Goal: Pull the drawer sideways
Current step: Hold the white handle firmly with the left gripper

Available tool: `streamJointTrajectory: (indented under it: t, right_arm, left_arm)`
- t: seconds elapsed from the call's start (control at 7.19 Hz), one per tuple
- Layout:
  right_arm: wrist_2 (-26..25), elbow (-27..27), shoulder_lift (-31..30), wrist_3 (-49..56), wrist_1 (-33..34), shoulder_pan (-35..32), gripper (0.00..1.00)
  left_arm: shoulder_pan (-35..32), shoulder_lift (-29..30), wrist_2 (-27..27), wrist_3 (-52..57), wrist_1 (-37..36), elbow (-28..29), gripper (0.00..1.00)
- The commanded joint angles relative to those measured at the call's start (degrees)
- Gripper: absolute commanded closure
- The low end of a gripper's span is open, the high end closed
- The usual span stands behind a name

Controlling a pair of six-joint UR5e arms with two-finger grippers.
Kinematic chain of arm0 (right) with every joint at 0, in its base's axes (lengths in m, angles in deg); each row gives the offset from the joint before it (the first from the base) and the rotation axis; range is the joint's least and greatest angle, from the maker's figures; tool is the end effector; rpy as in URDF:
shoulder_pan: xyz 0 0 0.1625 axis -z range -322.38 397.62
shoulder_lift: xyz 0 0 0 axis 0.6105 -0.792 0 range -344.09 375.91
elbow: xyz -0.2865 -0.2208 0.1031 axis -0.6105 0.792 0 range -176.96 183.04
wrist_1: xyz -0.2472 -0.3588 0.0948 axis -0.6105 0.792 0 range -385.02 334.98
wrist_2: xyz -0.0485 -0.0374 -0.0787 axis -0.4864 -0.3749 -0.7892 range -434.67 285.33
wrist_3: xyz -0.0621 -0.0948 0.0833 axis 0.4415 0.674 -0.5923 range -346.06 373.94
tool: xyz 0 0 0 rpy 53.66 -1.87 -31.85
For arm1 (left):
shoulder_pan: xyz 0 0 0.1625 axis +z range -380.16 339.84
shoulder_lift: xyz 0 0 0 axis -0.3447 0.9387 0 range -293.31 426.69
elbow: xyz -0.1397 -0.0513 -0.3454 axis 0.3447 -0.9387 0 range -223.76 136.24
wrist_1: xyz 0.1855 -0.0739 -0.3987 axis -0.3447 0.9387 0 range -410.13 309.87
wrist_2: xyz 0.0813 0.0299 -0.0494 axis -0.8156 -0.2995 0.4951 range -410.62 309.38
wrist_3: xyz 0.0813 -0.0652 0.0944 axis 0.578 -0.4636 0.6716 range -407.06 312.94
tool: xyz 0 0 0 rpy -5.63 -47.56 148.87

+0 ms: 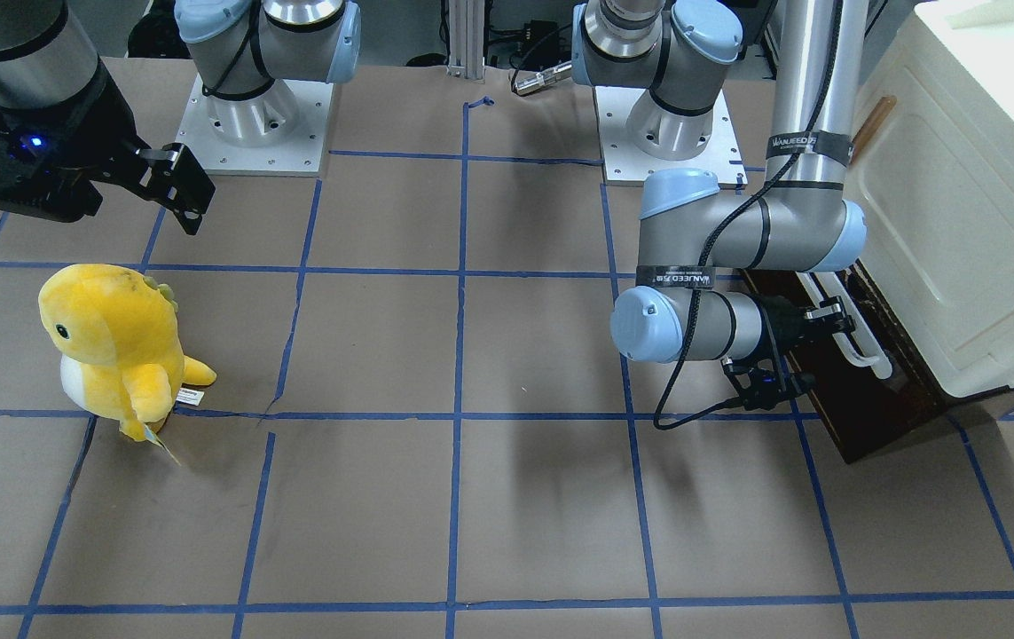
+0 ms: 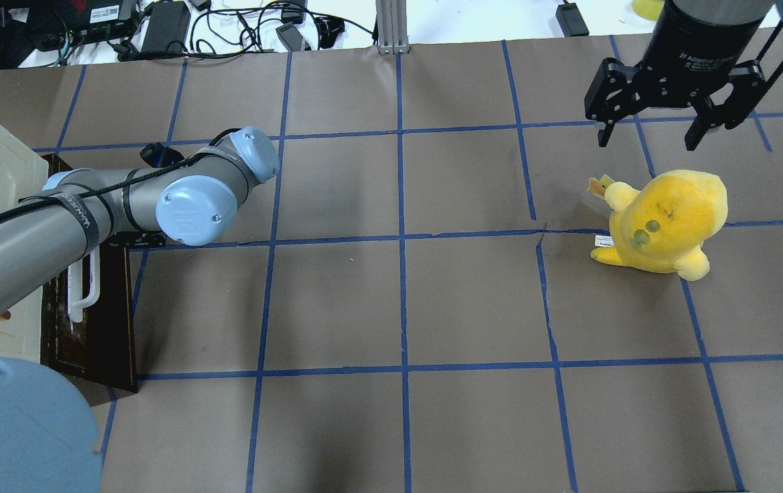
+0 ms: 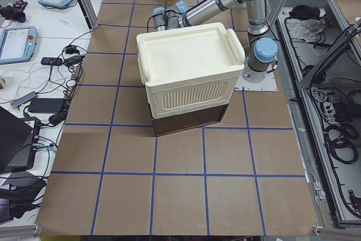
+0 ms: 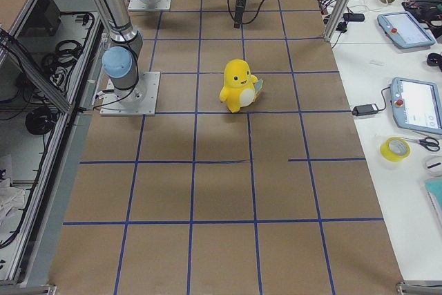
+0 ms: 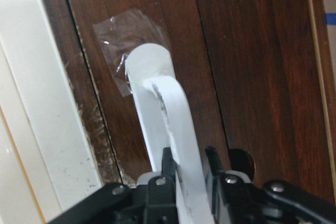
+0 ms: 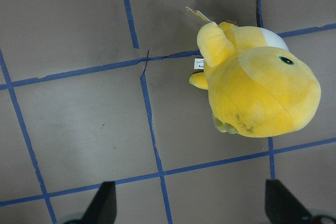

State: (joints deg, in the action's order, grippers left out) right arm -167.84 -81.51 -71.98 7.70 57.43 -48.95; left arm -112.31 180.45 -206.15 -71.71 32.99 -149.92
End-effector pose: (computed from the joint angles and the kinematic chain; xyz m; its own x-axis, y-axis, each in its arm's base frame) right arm 0.0937 -0.5344 0.4158 -0.9845 0.1636 0.0627 0.1677 0.9836 0.0670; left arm -0.0251 -0.5292 0.1304 -0.3725 0.1153 -0.9209 -0.1364 0.9747 0.1772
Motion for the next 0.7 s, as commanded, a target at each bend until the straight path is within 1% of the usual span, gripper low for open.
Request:
streamJointTrajectory:
  t: [0.0,0.56]
  right_arm:
    - [0.0,0.0,0.0,0.0,0.0,0.0,0.0]
    - [0.0,0.0,0.0,0.0,0.0,0.0,0.0]
  left_arm:
    - [-0.3,0.3,0.1,-0.1,0.0,0.9,0.87]
    - [-1.8,0.5,0.3,-0.6,-0.1,1.0,0.87]
